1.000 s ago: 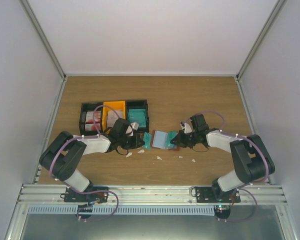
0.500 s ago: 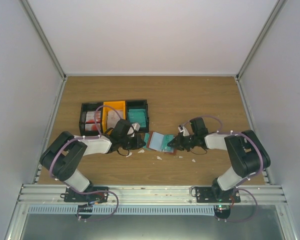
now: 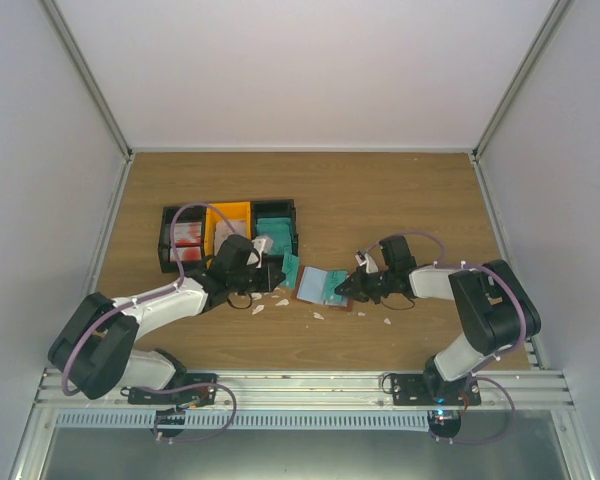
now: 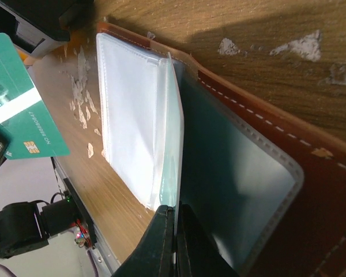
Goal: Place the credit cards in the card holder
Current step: Insert the credit card into the card holder.
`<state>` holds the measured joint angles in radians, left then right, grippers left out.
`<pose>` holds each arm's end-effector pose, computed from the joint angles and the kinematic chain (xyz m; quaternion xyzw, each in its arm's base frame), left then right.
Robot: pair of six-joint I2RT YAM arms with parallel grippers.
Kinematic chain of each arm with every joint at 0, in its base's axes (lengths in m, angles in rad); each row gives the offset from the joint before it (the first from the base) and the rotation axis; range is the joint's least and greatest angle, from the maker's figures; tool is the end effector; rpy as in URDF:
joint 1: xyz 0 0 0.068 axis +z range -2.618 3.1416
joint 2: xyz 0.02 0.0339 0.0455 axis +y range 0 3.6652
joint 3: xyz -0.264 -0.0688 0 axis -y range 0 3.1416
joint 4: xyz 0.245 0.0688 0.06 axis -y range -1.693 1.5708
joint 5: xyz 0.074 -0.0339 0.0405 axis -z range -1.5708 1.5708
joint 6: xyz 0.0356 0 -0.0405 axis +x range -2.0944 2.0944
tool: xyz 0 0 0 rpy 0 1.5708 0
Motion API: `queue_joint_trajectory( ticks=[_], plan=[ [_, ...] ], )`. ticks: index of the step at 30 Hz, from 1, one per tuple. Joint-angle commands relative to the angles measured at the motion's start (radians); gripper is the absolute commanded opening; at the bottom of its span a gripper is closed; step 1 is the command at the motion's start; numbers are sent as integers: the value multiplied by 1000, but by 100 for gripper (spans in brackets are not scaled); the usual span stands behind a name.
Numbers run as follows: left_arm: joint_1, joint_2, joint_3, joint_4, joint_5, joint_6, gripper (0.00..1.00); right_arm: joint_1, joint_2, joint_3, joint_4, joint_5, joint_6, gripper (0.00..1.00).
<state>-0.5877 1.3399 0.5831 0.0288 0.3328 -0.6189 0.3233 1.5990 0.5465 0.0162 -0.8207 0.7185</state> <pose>0.2093 -0.1534 0.1743 0.0537 0.9009 -0.3533 0.2464 0.2297 0.1044 0.1097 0.0703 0.8879 0.4542 0.0186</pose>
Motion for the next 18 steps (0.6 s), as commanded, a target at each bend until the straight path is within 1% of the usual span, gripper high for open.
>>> queue_joint_trajectory(
  ticks=[1,3,7,13,18],
  plan=[
    [-6,-9,-23,22,36,-2,0,-5,10,8,-59,21,-39,1],
    [-8,8,-55,93,82,-33,0,-5,12,8,-57,16,-43,0],
    [-13,89,-56,116,79,-63,0,-4,19,8,-53,11,-47,0],
    [-16,155,-53,110,62,-52,0,-4,25,-11,-7,-18,-21,1],
    [-15,169,-51,102,63,-53,0,-2,44,-24,52,-55,14,1]
  ],
)
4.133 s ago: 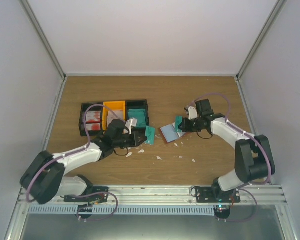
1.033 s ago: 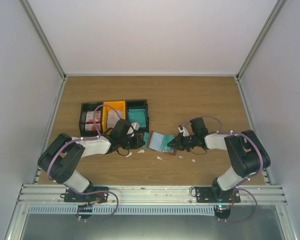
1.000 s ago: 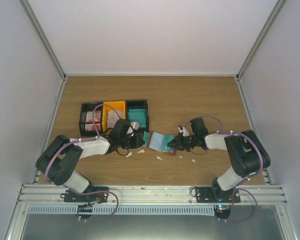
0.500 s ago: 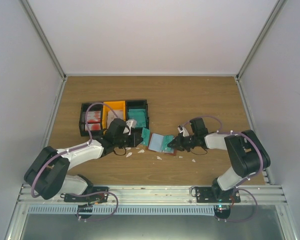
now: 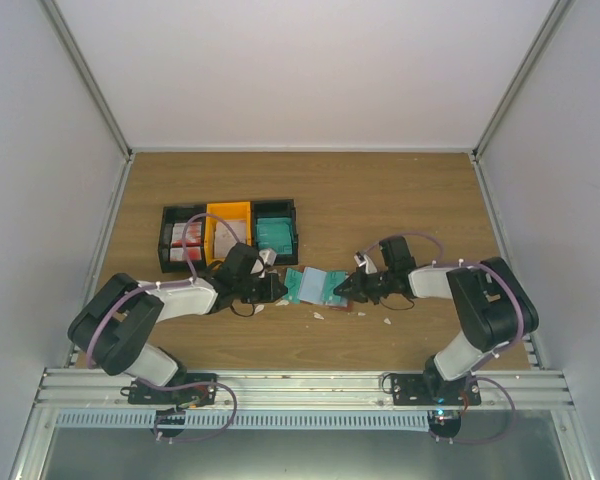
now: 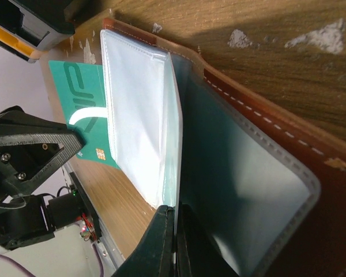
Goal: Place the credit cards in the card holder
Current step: Insert the credit card into the card holder.
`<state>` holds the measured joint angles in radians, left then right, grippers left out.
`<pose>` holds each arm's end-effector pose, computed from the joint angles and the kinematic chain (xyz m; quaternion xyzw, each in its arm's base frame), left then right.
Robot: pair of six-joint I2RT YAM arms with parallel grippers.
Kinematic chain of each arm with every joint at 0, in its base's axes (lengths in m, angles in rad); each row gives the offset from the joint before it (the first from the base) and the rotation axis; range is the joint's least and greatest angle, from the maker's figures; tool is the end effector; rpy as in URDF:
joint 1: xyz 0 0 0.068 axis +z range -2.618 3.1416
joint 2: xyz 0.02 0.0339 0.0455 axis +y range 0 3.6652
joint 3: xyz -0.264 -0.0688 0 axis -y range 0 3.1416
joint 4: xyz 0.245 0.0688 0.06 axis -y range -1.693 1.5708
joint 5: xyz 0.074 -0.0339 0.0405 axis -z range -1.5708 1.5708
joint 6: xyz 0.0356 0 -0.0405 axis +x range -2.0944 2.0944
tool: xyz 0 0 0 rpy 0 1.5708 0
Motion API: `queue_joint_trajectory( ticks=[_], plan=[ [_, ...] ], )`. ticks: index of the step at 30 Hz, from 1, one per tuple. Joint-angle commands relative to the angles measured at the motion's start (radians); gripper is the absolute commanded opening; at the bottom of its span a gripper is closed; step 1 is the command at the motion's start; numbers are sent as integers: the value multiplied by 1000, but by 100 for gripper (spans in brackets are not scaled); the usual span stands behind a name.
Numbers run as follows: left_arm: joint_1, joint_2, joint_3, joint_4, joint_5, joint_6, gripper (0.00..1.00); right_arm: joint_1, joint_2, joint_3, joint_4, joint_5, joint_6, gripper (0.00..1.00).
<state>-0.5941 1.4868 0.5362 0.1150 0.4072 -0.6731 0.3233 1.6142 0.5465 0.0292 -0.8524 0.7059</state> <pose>0.2081 -0.1576 0.1329 0.0365 0.9161 -0.3604 0.1719 0.2300 0.1053 0.1076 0.0603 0.8831 0.4651 0.0122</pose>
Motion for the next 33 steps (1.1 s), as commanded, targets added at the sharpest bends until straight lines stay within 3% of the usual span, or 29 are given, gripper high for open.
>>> queue_joint_trajectory(
  ticks=[1,16,33],
  plan=[
    [-9,24,-3,8,-14,4,0,-2,34,-27,51,-33,38,1],
    [-18,38,-9,-6,-29,11,0,55,108,-45,215,-37,202,1],
    [-23,44,-13,-3,-26,13,0,132,169,49,216,74,217,1]
  ],
)
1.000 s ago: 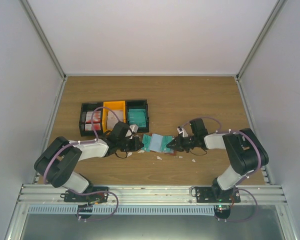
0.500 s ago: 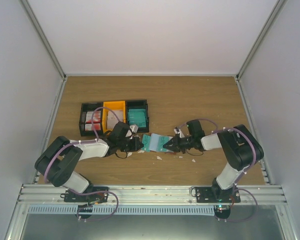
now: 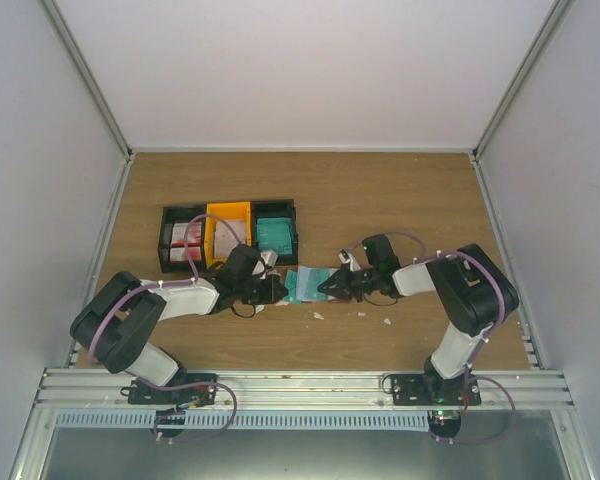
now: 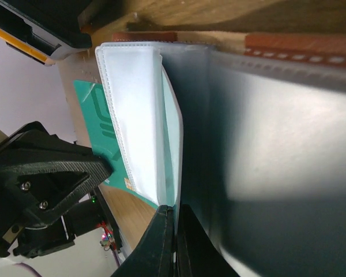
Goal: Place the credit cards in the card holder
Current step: Insert the credit card into the card holder.
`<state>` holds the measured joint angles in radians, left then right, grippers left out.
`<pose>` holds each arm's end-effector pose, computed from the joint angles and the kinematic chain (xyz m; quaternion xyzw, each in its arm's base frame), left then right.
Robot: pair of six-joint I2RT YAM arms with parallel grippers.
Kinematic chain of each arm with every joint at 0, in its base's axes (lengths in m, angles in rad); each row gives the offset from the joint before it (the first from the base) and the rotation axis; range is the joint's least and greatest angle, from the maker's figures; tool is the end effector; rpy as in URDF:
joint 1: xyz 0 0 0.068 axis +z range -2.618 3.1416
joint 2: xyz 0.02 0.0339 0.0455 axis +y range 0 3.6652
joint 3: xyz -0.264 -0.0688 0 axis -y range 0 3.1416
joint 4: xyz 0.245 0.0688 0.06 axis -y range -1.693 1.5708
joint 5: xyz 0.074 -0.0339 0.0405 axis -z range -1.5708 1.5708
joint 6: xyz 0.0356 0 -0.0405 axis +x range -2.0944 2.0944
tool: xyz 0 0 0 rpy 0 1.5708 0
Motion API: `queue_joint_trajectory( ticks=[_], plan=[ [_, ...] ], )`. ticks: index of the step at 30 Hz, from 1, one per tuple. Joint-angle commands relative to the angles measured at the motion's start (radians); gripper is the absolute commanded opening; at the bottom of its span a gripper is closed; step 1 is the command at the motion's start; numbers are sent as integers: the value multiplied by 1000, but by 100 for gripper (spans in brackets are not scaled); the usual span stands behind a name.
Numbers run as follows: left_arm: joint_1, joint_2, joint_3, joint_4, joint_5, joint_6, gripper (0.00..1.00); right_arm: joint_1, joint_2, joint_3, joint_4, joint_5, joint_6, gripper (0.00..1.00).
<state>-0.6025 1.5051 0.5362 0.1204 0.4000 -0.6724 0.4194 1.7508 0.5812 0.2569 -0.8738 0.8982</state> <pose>0.2076 -0.1596 0.1288 0.0381 0.9187 -0.3555 0.1677 0.2423 0.1379 0.0945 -0.0705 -0.8654 -0.4959 0.0136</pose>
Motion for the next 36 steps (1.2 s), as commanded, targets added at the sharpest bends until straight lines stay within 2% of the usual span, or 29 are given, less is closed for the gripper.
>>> queue_joint_trajectory(
  ticks=[1,7,14,24,32,36],
  plan=[
    [-16,27,-13,-6,-17,12,0,42,38,17,-6,100,31,1],
    [-17,25,-10,-10,-22,13,0,58,64,47,-24,81,-9,1],
    [-17,20,-4,-29,-51,15,0,38,78,103,-210,42,-200,1],
    [-17,4,0,-55,-96,14,0,-6,88,115,-340,-26,-332,1],
    [-17,22,-1,-44,-75,18,0,0,166,170,-286,-32,-299,1],
    [-17,24,2,-44,-71,20,0,10,169,198,-294,-2,-298,4]
  ],
)
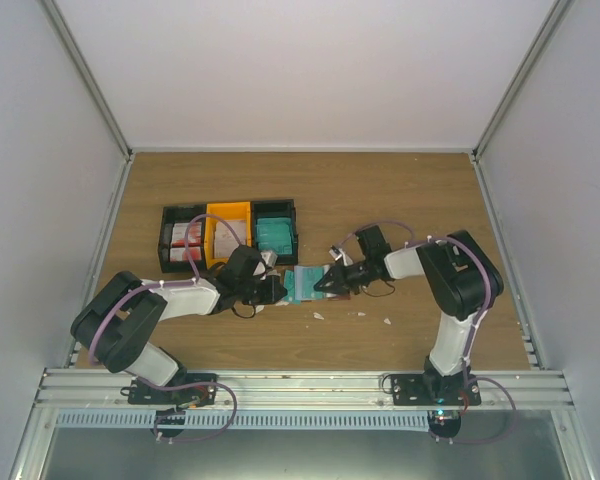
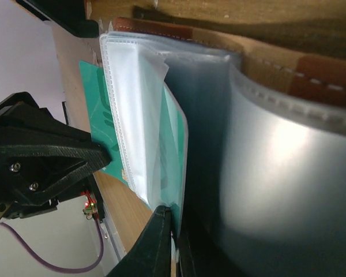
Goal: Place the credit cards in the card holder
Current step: Insert the credit card into the card holder.
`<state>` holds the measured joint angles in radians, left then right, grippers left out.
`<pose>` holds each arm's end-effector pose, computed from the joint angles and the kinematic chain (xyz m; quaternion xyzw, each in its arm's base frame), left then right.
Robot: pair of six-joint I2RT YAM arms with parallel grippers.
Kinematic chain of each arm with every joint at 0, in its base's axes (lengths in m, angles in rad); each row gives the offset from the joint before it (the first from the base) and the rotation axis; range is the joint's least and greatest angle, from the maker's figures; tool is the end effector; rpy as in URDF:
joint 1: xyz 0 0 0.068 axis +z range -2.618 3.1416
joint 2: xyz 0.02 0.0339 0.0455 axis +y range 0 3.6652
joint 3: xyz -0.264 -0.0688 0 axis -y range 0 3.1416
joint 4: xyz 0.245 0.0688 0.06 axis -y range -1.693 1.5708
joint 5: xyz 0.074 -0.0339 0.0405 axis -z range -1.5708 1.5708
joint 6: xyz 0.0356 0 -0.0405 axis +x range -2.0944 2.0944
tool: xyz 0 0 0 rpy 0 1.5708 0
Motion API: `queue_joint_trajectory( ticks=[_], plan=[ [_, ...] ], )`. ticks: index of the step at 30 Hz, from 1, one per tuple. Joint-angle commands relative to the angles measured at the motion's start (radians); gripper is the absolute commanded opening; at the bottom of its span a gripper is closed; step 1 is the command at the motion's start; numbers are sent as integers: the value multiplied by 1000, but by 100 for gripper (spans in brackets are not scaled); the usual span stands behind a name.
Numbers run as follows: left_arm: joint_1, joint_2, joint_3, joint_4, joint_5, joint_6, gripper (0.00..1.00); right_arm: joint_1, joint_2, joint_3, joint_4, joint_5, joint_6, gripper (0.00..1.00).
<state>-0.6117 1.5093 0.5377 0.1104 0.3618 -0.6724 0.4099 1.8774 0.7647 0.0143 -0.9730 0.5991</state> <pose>0.2068 -0.1604 0.1271 0.0345 0.9239 -0.3398 0.1727 0.2677 0.1484 0.0882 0.0277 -0.8659 -0.4979 0.0386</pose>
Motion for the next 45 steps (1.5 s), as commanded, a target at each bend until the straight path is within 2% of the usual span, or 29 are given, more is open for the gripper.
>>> queue_joint_trajectory(
  ticks=[1,10,12,19,24,26,31,39,45],
  plan=[
    [-8,21,2,-35,-32,22,0,21,40,23,-62,111,-4,6],
    [-8,2,12,-58,-38,27,0,29,-138,44,-244,346,-49,43],
    [-8,3,15,-62,-37,27,0,39,-169,57,-281,393,-57,48],
    [-8,21,25,-60,-32,27,0,106,-146,135,-346,503,-73,48],
    [-10,22,24,-60,-31,27,0,148,-107,167,-340,507,-66,39],
    [-10,25,23,-60,-31,28,0,162,-101,171,-333,498,-61,38],
    [-17,31,27,-61,-35,33,0,176,-110,153,-259,439,-26,38],
    [-25,10,31,-83,-65,34,0,178,-149,127,-199,458,-10,39],
    [-25,-8,31,-103,-92,27,0,179,-173,148,-307,622,-9,43]
  ],
)
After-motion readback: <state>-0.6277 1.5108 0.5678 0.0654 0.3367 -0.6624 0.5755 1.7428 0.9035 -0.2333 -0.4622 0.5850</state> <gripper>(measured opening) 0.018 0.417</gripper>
